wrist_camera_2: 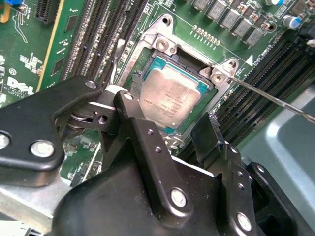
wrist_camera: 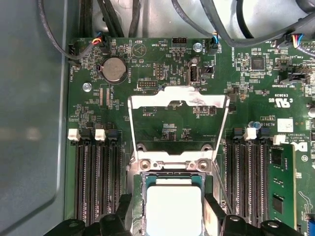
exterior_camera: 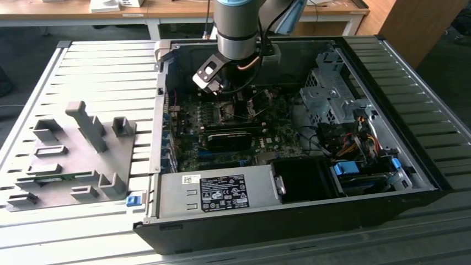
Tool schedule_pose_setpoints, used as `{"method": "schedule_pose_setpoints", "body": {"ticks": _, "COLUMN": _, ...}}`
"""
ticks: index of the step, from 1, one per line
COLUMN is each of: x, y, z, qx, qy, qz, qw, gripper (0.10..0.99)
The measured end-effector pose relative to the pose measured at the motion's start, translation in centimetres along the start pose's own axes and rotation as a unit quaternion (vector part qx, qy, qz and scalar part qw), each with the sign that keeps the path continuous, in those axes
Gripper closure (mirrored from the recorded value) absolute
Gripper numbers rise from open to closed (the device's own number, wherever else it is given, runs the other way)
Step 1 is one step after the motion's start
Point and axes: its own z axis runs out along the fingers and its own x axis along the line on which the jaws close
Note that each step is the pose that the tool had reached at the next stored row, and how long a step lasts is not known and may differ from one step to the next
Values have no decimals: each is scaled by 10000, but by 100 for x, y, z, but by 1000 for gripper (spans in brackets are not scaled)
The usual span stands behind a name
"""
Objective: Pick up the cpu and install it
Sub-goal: 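Place the cpu into insertion slot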
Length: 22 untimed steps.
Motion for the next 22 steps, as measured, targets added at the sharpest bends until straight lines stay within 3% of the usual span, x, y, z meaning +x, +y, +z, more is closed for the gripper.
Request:
{"method": "schedule_pose_setpoints", "body": {"ticks": 4, "x": 1, "y": 3, "z": -58, "qx": 0, "qy": 0, "qz": 0, "qw": 10000, "gripper": 416}}
{"method": "schedule_pose_setpoints", "body": {"ticks": 7, "x": 2, "y": 5, "z": -81, "qx": 0, "qy": -28, "qz": -2, "qw": 10000, "gripper": 427}}
{"method": "schedule_pose_setpoints", "body": {"ticks": 10, "x": -10, "y": 5, "z": -92, "qx": 0, "qy": -34, "qz": -2, "qw": 10000, "gripper": 612}}
{"method": "schedule_pose_setpoints", "body": {"ticks": 13, "x": -22, "y": 6, "z": -106, "qx": 0, "qy": -35, "qz": -2, "qw": 10000, "gripper": 671}}
{"method": "schedule_pose_setpoints", "body": {"ticks": 16, "x": -26, "y": 6, "z": -113, "qx": 0, "qy": -34, "qz": -2, "qw": 10000, "gripper": 847}}
{"method": "schedule_pose_setpoints", "body": {"ticks": 19, "x": -29, "y": 7, "z": -118, "qx": 0, "qy": -36, "qz": -2, "qw": 10000, "gripper": 906}}
{"method": "schedule_pose_setpoints", "body": {"ticks": 20, "x": -29, "y": 6, "z": -120, "qx": 1, "qy": -37, "qz": -2, "qw": 10000, "gripper": 965}}
{"method": "schedule_pose_setpoints", "body": {"ticks": 22, "x": -31, "y": 7, "z": -124, "qx": 0, "qy": -36, "qz": -3, "qw": 10000, "gripper": 980}}
